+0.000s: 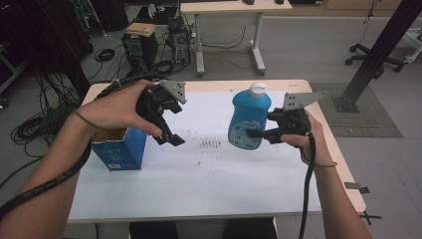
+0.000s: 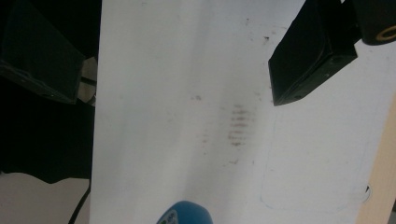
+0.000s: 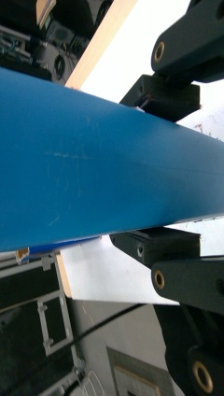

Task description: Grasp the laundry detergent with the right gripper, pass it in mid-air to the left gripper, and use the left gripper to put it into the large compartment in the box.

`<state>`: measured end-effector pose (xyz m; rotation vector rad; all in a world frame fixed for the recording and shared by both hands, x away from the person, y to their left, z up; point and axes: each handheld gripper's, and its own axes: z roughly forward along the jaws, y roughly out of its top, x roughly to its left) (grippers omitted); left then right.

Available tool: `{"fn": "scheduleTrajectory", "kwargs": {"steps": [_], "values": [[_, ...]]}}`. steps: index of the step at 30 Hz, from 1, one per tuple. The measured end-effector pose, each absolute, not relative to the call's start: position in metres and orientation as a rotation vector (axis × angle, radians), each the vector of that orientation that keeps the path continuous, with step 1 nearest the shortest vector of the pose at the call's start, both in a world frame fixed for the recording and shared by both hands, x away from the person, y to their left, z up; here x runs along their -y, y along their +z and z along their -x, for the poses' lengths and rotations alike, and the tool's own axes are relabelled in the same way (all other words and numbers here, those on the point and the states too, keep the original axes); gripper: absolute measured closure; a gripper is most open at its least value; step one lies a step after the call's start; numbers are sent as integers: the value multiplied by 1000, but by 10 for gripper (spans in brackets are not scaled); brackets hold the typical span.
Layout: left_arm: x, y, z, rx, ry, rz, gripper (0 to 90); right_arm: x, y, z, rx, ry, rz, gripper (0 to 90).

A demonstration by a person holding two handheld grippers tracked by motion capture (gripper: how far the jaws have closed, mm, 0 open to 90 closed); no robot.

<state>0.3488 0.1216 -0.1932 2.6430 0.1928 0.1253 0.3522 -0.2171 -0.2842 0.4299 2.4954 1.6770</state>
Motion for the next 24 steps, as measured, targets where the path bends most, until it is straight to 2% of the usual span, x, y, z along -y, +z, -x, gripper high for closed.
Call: {"fn": "scheduleTrajectory", "kwargs": {"steps": [8, 24], "values": [[-117, -173, -351, -155, 103, -2636, 37, 209, -279, -347, -2540, 1687, -324, 458], [-106, -160, -347, -106, 104, -2659, 39, 192, -275, -341, -2604, 1688, -194, 459]]}}
